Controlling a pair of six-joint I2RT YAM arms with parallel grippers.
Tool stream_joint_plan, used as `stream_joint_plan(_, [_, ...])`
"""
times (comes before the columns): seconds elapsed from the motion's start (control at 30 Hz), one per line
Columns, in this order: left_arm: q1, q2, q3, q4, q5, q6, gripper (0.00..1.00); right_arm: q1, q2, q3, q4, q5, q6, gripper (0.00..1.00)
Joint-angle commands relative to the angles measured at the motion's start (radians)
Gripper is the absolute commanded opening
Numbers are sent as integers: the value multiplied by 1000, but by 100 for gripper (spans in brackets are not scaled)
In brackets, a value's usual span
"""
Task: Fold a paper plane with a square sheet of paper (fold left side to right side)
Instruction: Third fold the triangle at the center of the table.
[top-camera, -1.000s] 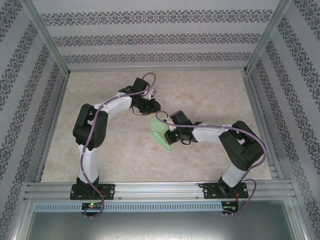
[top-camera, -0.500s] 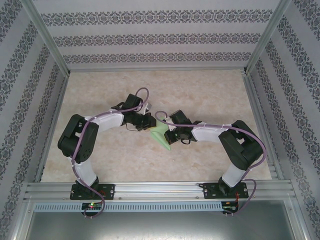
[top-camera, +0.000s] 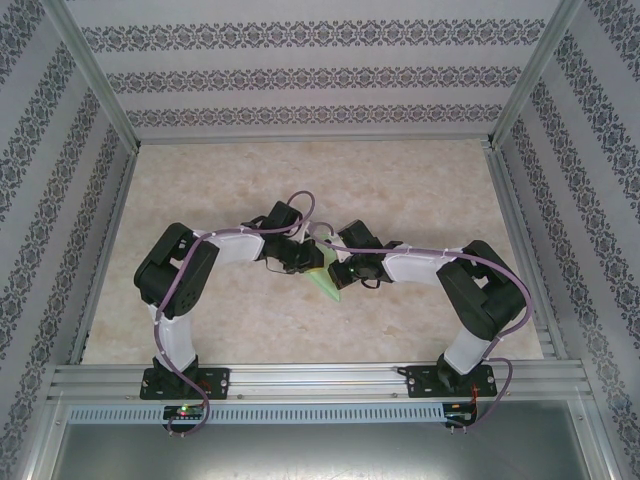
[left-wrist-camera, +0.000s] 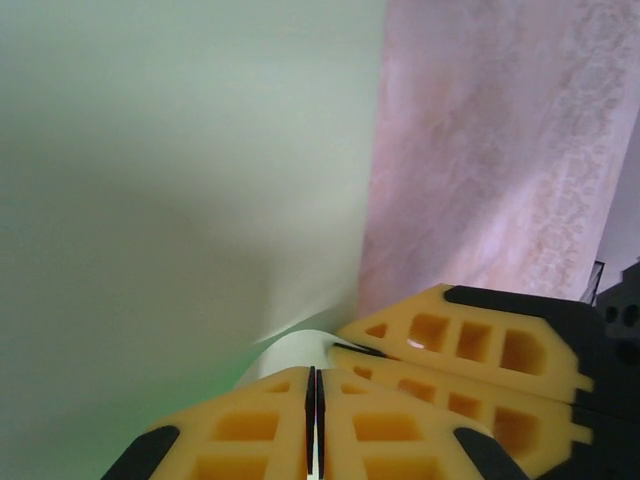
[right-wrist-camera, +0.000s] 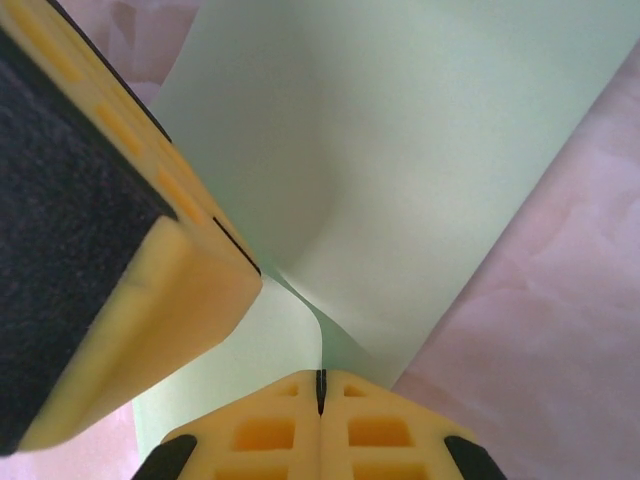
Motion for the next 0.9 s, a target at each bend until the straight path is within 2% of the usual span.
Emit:
stream_joint_plan(0.0, [-16,-17,-30,16,-27,-15,13,13,32,6,-68,4,-20,0])
stream_joint_plan(0.43, [-21,-37,-88,10,-69,-13,12,13,41,13,-71,9,-24,0])
stream_joint_plan(0.67, [-22,-51,-128,11,-91,-15,12,-8,38,52,-65,-39,-5,0])
stream_joint_plan(0.87, [-22,-36,-140,32,-95,-19,12,-77,-54,103,-83,-98,27,22])
